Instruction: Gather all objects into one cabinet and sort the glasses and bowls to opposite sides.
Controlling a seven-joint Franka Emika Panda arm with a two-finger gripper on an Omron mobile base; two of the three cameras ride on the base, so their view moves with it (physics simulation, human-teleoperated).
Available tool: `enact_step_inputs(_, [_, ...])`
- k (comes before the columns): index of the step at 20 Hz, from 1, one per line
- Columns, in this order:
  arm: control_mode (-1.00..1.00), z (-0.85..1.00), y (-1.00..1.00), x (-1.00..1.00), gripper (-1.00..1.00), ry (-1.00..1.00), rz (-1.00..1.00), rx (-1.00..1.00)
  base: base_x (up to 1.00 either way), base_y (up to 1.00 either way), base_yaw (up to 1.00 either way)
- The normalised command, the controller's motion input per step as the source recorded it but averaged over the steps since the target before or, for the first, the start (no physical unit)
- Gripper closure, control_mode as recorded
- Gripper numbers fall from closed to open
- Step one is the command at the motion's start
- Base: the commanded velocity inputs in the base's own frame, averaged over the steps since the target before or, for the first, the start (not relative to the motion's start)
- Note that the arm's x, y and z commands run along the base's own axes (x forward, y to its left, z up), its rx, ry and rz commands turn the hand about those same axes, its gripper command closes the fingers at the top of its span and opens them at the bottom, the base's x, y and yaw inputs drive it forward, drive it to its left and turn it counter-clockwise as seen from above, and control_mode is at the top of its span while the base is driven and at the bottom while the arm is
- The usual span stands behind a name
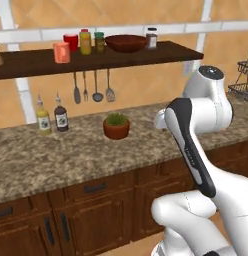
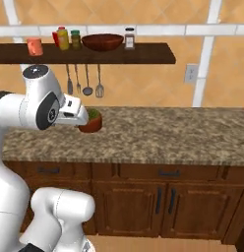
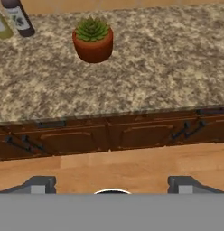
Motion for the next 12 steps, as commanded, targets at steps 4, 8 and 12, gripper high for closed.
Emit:
enact_step_inputs(4, [1.0,0.0,0.0,0.0,-1.0,0.0,0.0,0.0,-0.3,-0.07,-0.81])
enact_step_inputs(8, [1.0,0.0,0.0,0.0,-1.0,0.0,0.0,0.0,-0.06,-0.09,-0.85])
enact_step_inputs(12, [1.0,0.0,0.0,0.0,-1.0,0.0,0.0,0.0,0.0,-0.15,-0.87])
